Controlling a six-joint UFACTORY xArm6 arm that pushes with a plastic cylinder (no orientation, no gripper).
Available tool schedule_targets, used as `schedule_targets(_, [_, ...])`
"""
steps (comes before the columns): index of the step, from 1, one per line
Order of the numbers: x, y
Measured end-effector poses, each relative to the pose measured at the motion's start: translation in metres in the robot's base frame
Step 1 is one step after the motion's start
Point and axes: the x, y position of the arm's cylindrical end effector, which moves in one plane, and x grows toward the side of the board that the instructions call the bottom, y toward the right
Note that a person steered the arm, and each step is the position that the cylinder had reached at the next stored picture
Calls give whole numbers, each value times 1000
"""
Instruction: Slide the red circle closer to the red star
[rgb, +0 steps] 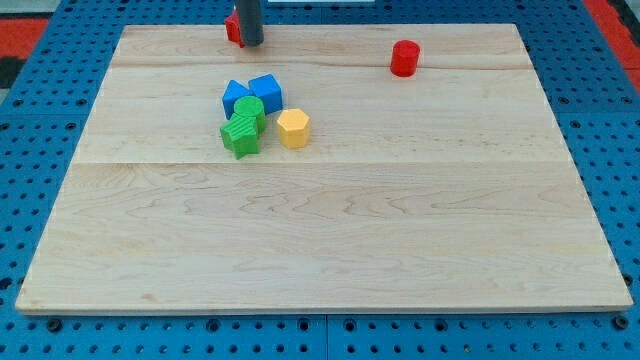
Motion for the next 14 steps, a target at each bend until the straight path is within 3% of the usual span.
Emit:
schedule_targets(3, [96,176])
schedule_targets(4, [80,239])
schedule_targets(8, [-22,183])
schedule_targets(9, [-14,156])
schedule_targets(10, [-5,195])
schedule_targets(11, [25,170])
schedule_targets(13, [-5,55])
schedule_targets(14, [8,44])
